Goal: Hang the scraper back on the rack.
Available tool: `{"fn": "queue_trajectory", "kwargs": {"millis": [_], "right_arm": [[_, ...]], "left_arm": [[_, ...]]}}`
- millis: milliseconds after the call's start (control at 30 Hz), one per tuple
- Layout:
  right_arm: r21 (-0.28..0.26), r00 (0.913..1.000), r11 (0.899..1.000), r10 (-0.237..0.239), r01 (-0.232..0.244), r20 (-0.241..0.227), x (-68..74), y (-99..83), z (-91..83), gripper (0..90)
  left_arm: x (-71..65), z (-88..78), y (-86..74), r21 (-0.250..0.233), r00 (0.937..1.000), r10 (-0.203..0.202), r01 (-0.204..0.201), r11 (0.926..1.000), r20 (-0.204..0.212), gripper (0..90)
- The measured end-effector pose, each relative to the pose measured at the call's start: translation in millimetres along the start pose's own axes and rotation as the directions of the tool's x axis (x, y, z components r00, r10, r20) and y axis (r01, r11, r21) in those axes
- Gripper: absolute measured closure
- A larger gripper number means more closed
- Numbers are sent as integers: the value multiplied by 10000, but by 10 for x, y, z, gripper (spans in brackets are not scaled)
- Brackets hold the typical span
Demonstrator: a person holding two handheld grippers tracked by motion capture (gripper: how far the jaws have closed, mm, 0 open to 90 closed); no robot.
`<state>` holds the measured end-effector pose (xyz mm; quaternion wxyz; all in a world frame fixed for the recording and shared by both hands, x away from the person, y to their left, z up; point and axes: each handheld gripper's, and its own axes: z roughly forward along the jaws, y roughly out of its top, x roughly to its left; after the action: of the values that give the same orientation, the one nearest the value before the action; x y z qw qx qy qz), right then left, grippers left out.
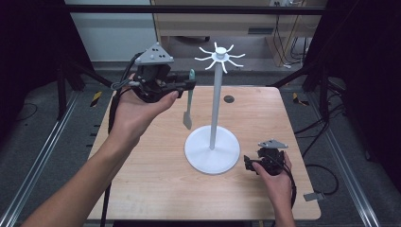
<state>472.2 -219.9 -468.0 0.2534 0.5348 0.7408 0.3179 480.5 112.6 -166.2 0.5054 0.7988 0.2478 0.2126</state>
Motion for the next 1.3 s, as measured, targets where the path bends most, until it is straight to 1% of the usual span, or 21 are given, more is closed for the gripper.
{"fn": "queue_trajectory", "kwargs": {"millis": [100,233,267,300,367,500,600,833,1033,1233,1300], "right_arm": [[22,10000,10000,16,-16,-7,-7,-1,4,100],[44,10000,10000,-6,6,-8,-7,-3,-2,99],[45,10000,10000,2,-2,-19,-6,-4,-3,99],[42,10000,10000,-21,21,-17,-7,-4,-5,99],[29,10000,10000,25,-25,-21,-6,-3,-5,99],[25,10000,10000,22,-22,-34,-8,-4,-3,99],[10,10000,10000,13,-13,-30,-13,-4,-4,100],[18,10000,10000,40,-40,-47,-14,-5,-4,99],[22,10000,10000,29,-29,-51,-18,-7,-7,99],[-9,10000,10000,65,-65,-51,-23,-6,-6,99],[-2,9999,10000,88,-88,-67,-23,-6,-5,100]], "left_arm": [[-20,21,41,22,10000,91,-91,10000,-4,740],[-43,45,84,-74,10000,4,-3,10000,90,740],[-45,41,96,-68,9999,63,-62,10000,123,740],[-54,43,105,-141,9999,19,-17,9999,124,740],[-75,52,122,-136,9998,28,-25,9999,185,740],[-120,64,149,-83,9995,214,-212,9997,219,740],[-136,79,168,-94,9996,226,-225,9997,154,739],[-147,123,174,92,9995,283,-284,9996,133,739],[-154,167,185,171,9996,252,-254,9995,145,739],[-143,219,188,168,9998,95,-98,9998,181,739],[-139,234,185,190,9998,100,-103,9998,164,739]]}}
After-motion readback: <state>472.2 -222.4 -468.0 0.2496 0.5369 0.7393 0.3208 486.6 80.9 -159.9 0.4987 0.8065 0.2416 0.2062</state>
